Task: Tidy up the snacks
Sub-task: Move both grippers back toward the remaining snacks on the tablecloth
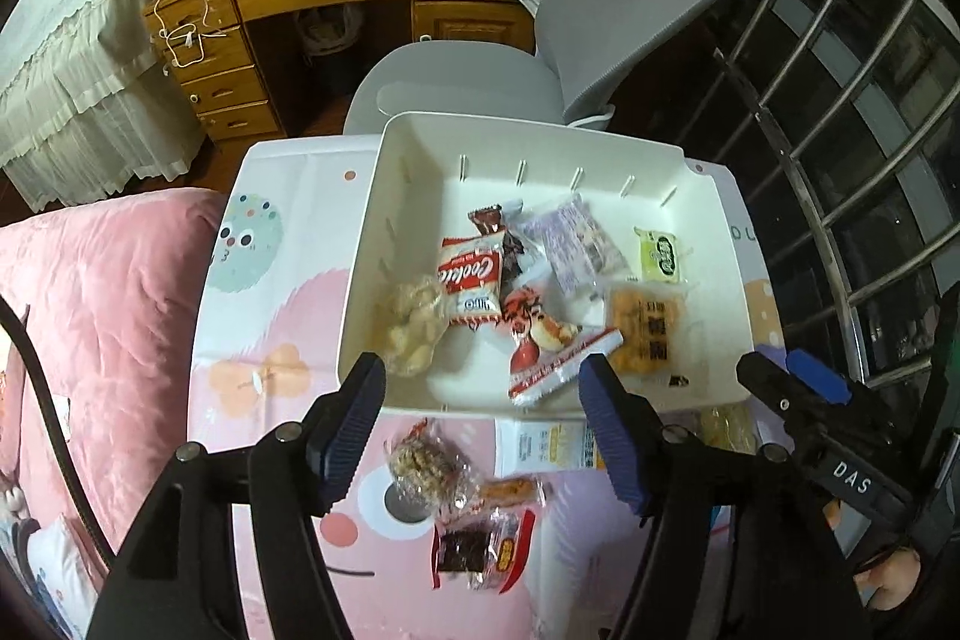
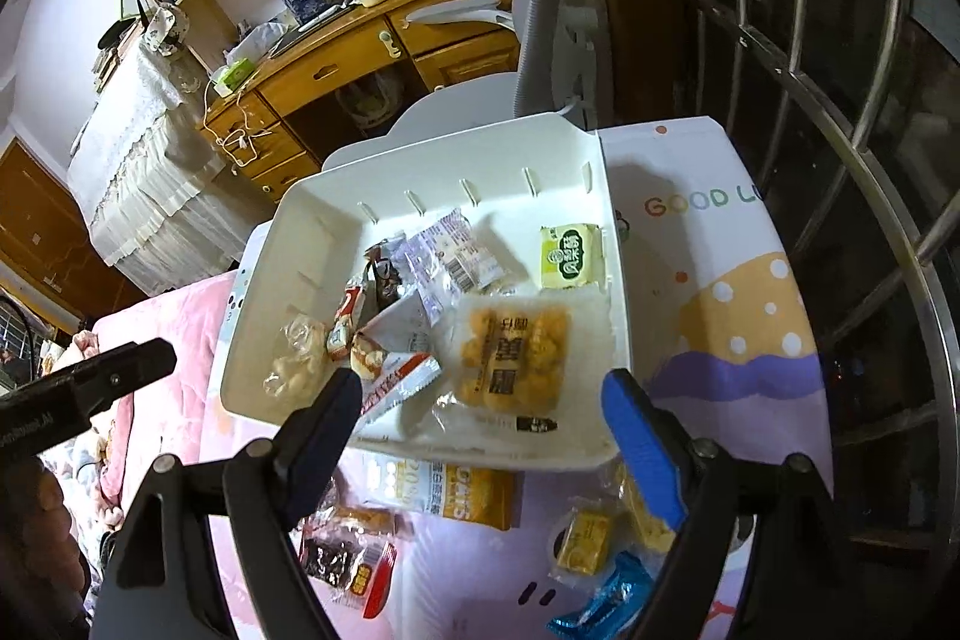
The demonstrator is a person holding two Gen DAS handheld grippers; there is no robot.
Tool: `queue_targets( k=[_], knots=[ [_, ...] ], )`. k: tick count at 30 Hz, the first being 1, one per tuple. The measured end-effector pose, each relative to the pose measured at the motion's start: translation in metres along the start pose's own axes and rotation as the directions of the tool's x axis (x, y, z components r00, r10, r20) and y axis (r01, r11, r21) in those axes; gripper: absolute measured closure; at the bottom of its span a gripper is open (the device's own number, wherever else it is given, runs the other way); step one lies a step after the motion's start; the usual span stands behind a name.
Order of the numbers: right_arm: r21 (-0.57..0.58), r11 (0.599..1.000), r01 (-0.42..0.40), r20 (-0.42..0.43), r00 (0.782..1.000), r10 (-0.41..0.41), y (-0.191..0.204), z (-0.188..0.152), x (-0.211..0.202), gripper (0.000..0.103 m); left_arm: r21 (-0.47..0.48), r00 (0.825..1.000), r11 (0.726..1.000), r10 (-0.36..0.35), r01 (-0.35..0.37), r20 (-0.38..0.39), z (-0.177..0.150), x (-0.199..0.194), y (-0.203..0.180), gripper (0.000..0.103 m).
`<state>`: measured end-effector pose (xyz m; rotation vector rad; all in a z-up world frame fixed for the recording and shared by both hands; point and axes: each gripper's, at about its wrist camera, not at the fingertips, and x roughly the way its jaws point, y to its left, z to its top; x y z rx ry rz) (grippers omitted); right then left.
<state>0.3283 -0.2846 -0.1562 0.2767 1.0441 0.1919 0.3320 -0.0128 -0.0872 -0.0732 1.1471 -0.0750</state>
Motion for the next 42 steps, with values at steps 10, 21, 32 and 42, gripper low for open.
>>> queue_targets(
  k=[10, 21, 32, 42],
  knots=[
    [0.056, 0.998, 0.023, 0.017, 1.0, -0.024, -0.001, -0.034, -0.034, 0.02, 0.058, 0.999, 0.998, -0.041, 0.04, 0.008, -0.046, -0.031, 0.005, 0.037],
    [0.181, 0.979, 0.092, 0.063, 0.993, -0.105, 0.008, -0.099, -0.082, 0.02, 0.091, 0.996, 0.992, -0.092, 0.091, 0.007, -0.114, -0.066, 0.037, 0.037],
    [0.256, 0.959, 0.123, 0.072, 0.987, -0.146, 0.023, -0.176, -0.111, 0.02, 0.087, 0.989, 0.986, -0.141, 0.145, -0.045, -0.178, -0.071, 0.067, 0.036],
    [0.208, 0.953, 0.221, 0.035, 0.972, -0.233, 0.03, -0.217, -0.123, 0.02, 0.11, 0.984, 0.979, -0.164, 0.17, -0.063, -0.206, -0.071, 0.058, 0.036]
  ],
)
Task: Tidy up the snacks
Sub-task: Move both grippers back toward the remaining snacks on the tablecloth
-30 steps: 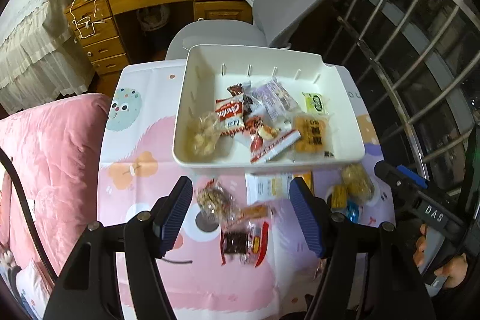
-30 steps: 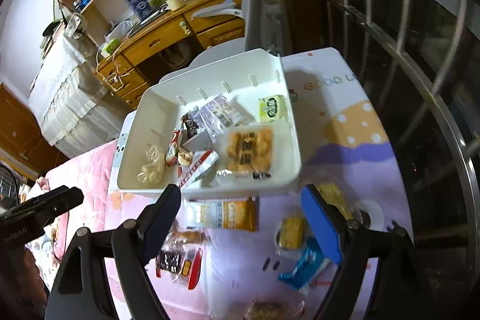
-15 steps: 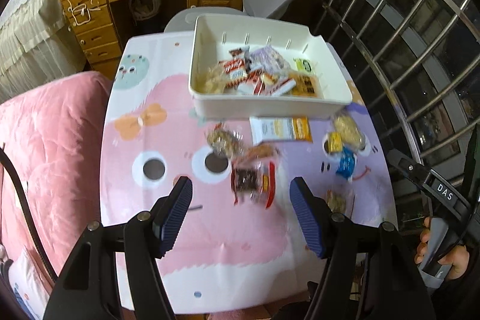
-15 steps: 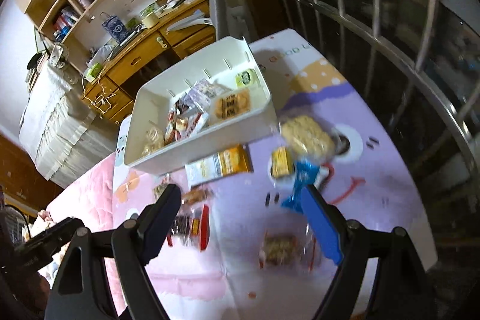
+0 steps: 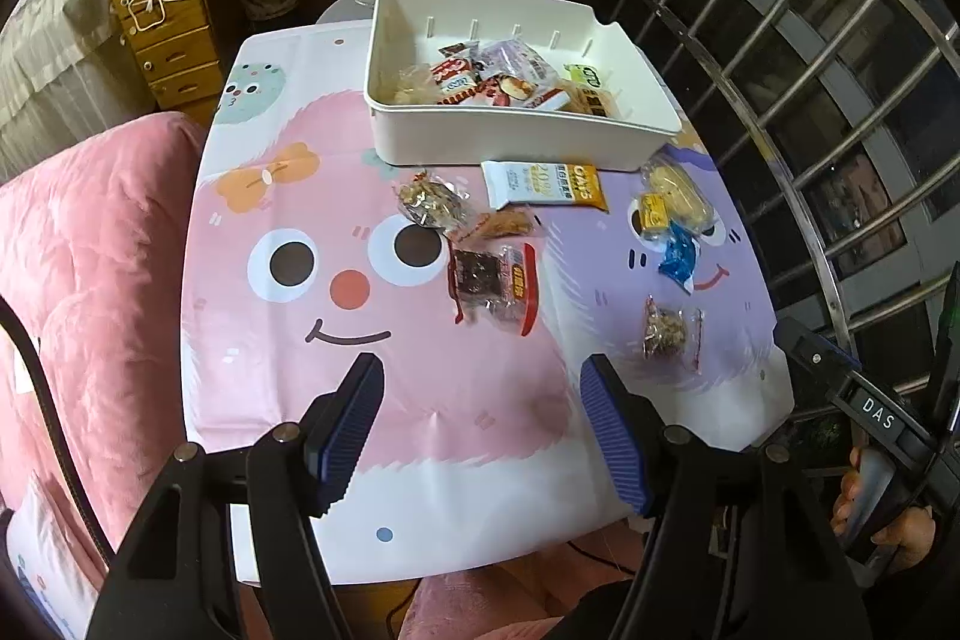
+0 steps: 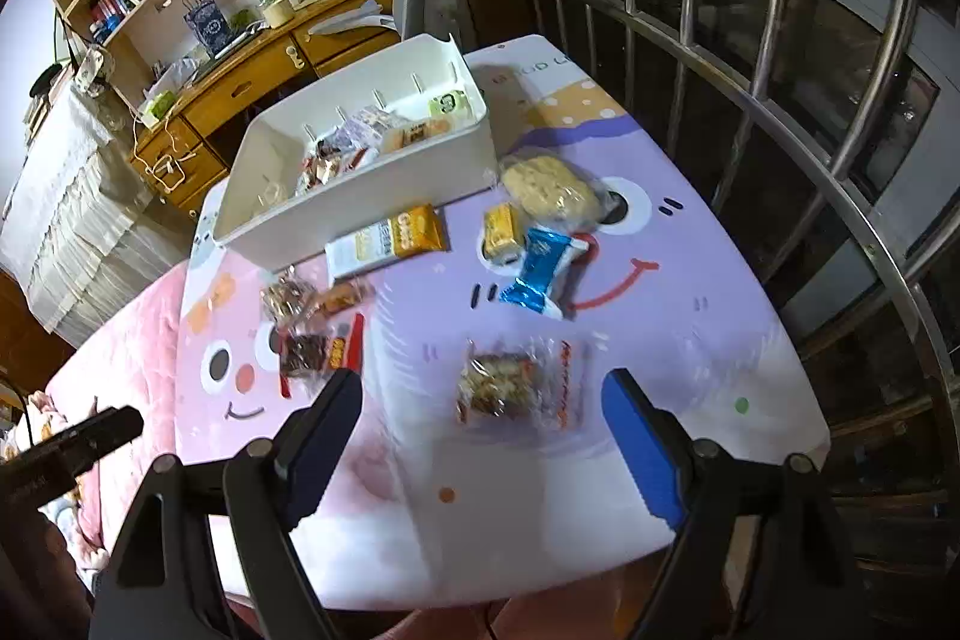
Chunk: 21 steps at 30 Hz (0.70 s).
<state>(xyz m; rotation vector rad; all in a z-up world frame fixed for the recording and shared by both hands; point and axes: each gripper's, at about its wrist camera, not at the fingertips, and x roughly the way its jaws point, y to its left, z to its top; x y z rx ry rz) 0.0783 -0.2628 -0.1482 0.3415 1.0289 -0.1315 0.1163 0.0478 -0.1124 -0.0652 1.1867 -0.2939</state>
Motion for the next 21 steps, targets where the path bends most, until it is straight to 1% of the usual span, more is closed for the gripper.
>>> queue_targets(
  k=[4, 8, 15, 21],
  knots=[
    [-0.003, 1.0, 0.005, -0.012, 1.0, -0.005, -0.01, -0.008, 0.0, 0.02, 0.012, 1.0, 1.0, -0.002, 0.002, -0.004, -0.004, 0.005, -0.01, 0.036],
    [-0.035, 0.999, -0.007, -0.014, 1.0, 0.006, -0.018, -0.008, 0.001, 0.02, 0.017, 1.0, 1.0, 0.002, -0.002, -0.005, -0.007, 0.01, -0.026, 0.036],
    [-0.132, 0.99, -0.054, -0.051, 0.998, 0.048, -0.032, 0.002, 0.013, 0.02, -0.011, 1.0, 1.0, 0.016, -0.017, -0.019, -0.006, 0.022, -0.061, 0.036],
    [-0.249, 0.963, -0.108, -0.095, 0.992, 0.087, -0.043, 0.021, 0.025, 0.02, -0.048, 0.999, 0.998, 0.03, -0.032, -0.032, -0.004, 0.038, -0.094, 0.034]
  ],
)
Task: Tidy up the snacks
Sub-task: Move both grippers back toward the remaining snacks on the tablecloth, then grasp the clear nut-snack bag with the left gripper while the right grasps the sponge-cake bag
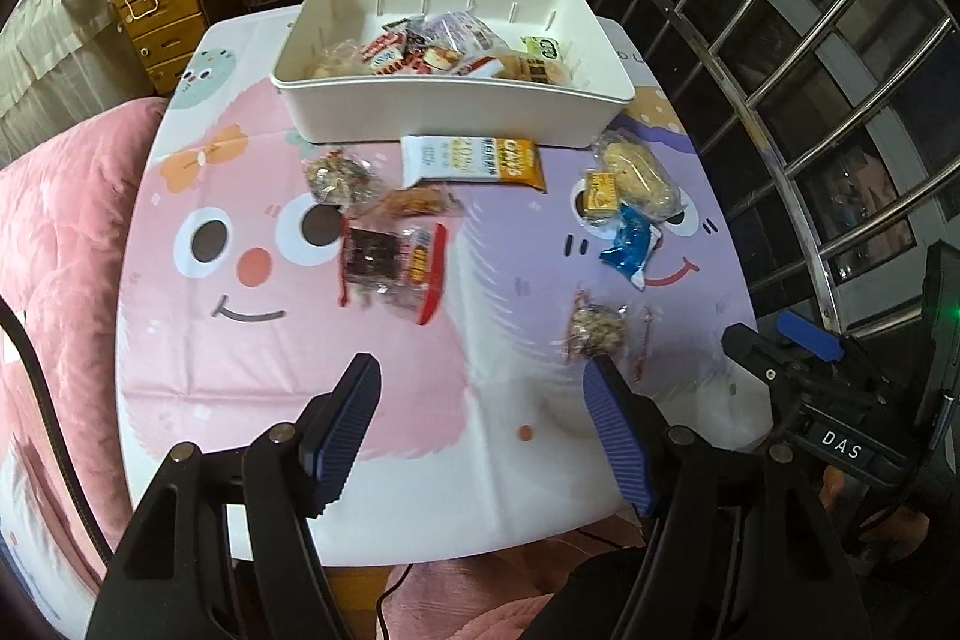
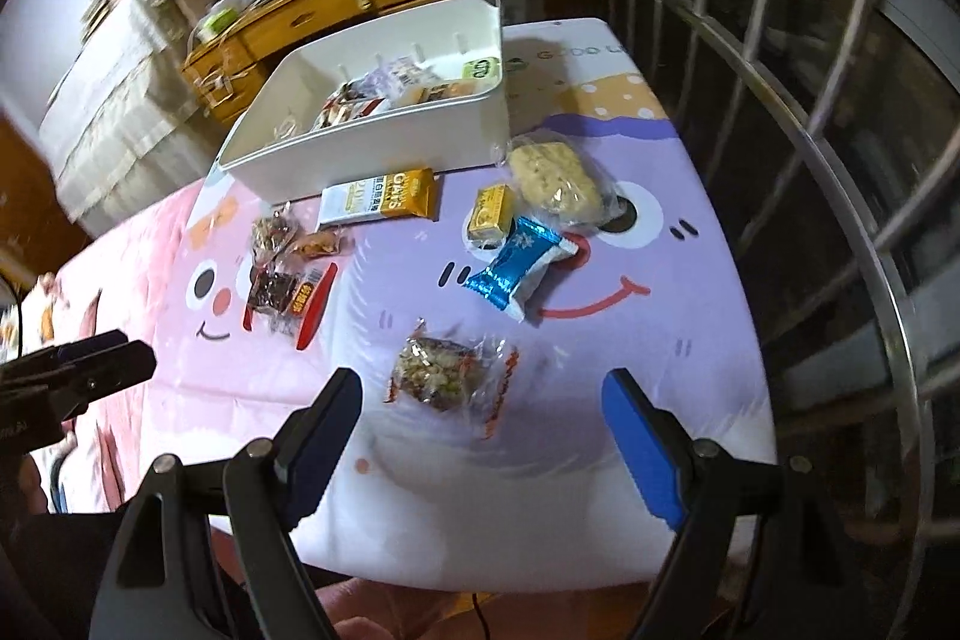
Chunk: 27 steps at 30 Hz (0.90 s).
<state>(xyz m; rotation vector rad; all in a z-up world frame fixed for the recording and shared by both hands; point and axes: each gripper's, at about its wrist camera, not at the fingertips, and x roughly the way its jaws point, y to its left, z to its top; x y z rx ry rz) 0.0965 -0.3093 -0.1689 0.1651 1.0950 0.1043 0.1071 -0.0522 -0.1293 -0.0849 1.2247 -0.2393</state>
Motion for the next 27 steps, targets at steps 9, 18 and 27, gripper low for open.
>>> queue_targets(
  k=[9, 18, 27],
  knots=[
    [-0.123, 0.991, -0.052, -0.039, 0.998, 0.048, -0.032, 0.025, 0.016, 0.02, -0.07, 0.999, 0.997, 0.01, -0.013, -0.042, -0.003, 0.034, -0.042, 0.033],
    [-0.219, 0.971, -0.098, -0.094, 0.992, 0.079, -0.055, 0.048, 0.043, 0.02, -0.144, 0.994, 0.988, 0.039, -0.053, -0.097, -0.001, 0.071, -0.065, 0.029],
    [-0.22, 0.968, -0.122, -0.093, 0.99, 0.104, -0.079, 0.073, 0.076, 0.02, -0.126, 0.984, 0.989, 0.06, -0.082, -0.167, -0.001, 0.11, -0.084, 0.025]
  ],
)
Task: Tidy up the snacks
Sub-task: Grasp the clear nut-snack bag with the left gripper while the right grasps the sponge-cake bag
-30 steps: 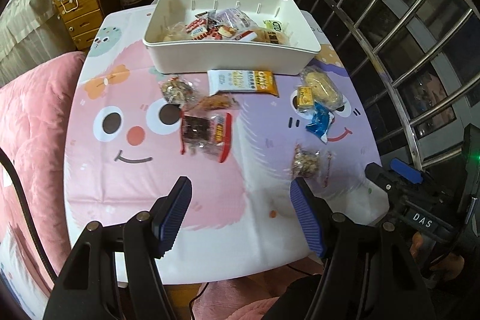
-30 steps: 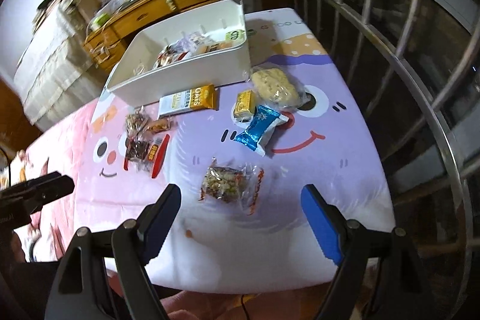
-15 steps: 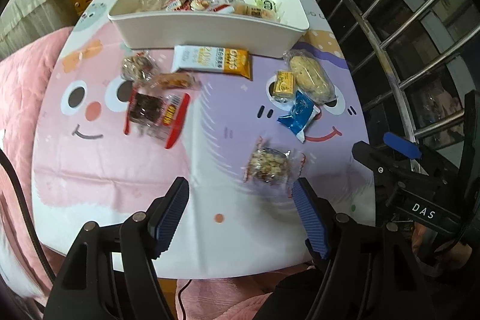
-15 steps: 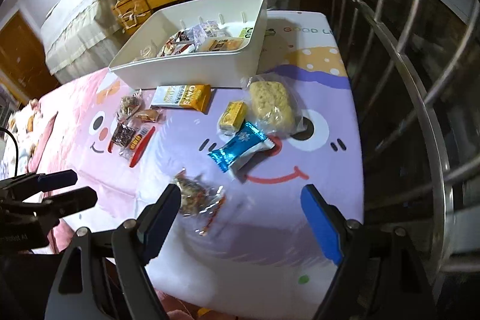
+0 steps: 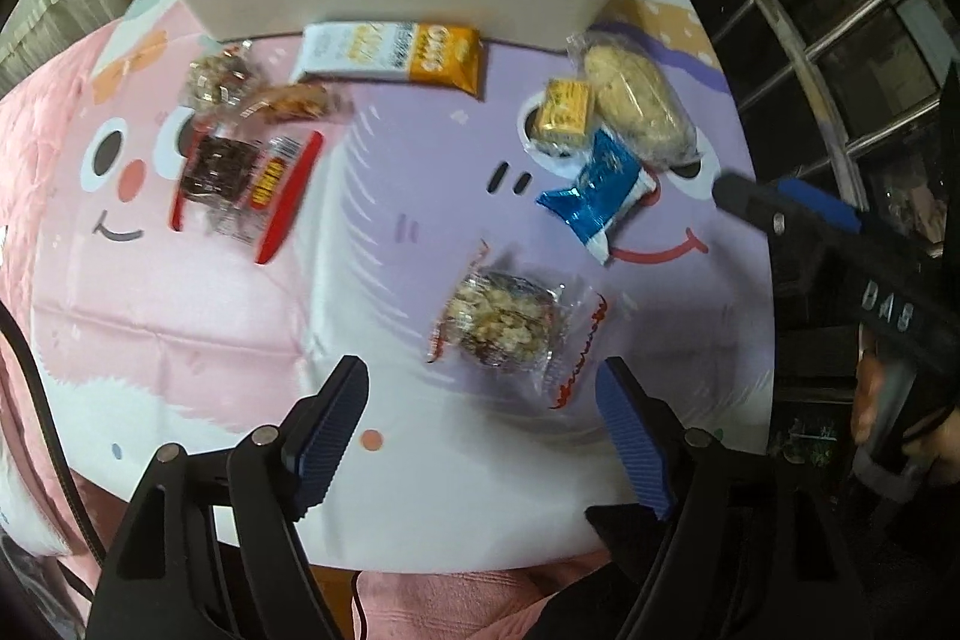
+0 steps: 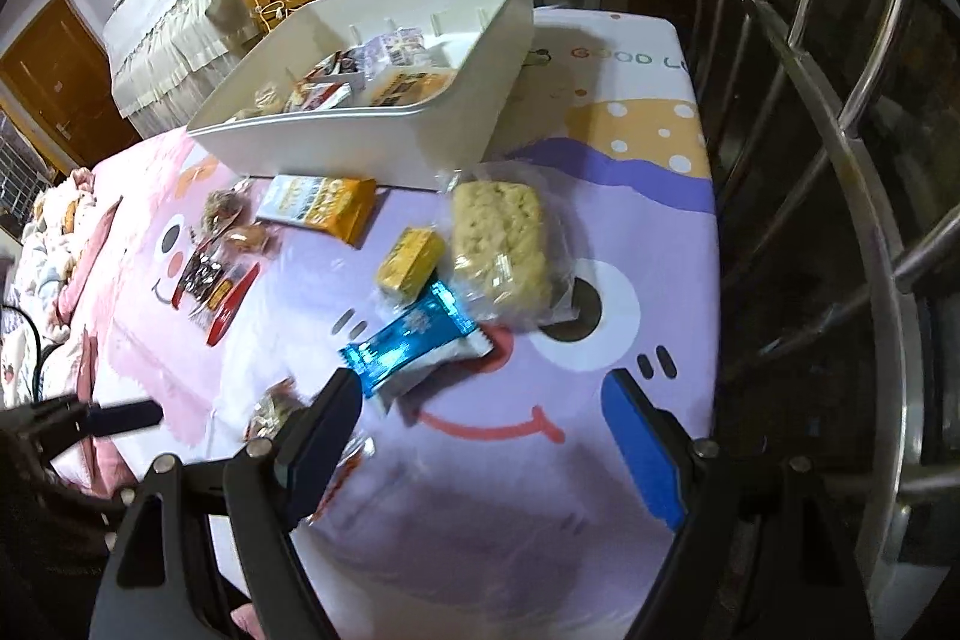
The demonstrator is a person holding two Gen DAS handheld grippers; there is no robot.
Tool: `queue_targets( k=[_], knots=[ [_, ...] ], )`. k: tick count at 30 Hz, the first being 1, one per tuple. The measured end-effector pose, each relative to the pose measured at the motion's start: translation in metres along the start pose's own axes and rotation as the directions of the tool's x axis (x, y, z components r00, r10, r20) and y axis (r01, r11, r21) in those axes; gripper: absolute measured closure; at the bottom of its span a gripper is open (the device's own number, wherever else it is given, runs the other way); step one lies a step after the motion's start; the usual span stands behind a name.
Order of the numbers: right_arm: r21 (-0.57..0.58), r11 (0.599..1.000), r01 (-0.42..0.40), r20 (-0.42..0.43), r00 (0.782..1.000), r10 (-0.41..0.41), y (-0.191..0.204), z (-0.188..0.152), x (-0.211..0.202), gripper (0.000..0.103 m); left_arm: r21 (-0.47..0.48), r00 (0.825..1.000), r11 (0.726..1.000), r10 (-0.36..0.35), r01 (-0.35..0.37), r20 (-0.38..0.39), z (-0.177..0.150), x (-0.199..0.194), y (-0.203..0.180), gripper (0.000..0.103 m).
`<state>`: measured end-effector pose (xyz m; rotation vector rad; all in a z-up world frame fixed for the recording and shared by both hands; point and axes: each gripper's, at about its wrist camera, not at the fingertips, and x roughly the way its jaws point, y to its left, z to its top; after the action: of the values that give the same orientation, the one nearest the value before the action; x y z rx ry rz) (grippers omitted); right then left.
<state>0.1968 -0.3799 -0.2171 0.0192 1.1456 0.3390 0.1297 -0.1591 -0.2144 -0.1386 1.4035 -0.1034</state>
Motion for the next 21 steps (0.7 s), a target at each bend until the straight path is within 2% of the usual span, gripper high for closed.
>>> queue_targets(
  k=[5, 8, 13, 21],
  knots=[
    [0.047, 0.999, -0.026, 0.028, 0.999, 0.025, -0.019, 0.009, 0.015, 0.02, 0.029, 0.999, 0.999, 0.039, -0.038, -0.034, 0.004, 0.021, -0.008, 0.024],
    [0.059, 0.998, -0.037, 0.045, 0.998, 0.035, -0.025, 0.015, 0.025, 0.02, 0.043, 0.999, 0.999, 0.031, -0.03, -0.033, 0.006, 0.03, -0.012, 0.024],
    [0.034, 0.999, -0.035, 0.052, 0.998, 0.033, -0.026, 0.023, 0.049, 0.02, 0.084, 0.999, 0.996, 0.038, -0.036, -0.025, 0.006, 0.042, -0.018, 0.024],
    [-0.006, 0.999, -0.033, 0.044, 0.998, 0.033, -0.019, 0.029, 0.079, 0.022, 0.063, 0.998, 0.996, 0.058, -0.057, -0.005, 0.011, 0.061, -0.018, 0.024]
  ],
)
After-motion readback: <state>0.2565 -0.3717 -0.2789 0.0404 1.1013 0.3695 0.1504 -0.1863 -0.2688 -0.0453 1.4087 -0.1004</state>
